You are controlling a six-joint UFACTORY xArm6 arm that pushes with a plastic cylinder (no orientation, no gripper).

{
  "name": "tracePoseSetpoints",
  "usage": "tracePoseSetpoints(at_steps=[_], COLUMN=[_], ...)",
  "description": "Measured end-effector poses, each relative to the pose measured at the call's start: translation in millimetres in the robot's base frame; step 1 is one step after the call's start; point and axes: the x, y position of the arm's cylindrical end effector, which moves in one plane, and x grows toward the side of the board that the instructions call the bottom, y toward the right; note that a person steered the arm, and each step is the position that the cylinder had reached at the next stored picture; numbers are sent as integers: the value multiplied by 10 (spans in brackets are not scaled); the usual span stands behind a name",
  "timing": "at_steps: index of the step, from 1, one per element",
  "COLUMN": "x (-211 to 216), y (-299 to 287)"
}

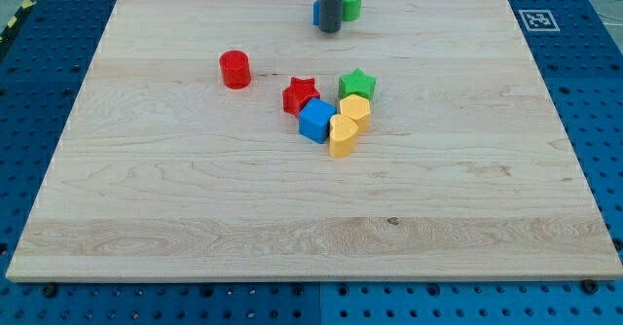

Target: Put the green star to the right side of the green circle

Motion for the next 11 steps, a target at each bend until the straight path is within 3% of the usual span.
tracePoseSetpoints(at_steps=[2,5,6,8,10,11], x=[-93,1172,1364,1189,1592,1652], y=[-115,-309,-63,755,715,989])
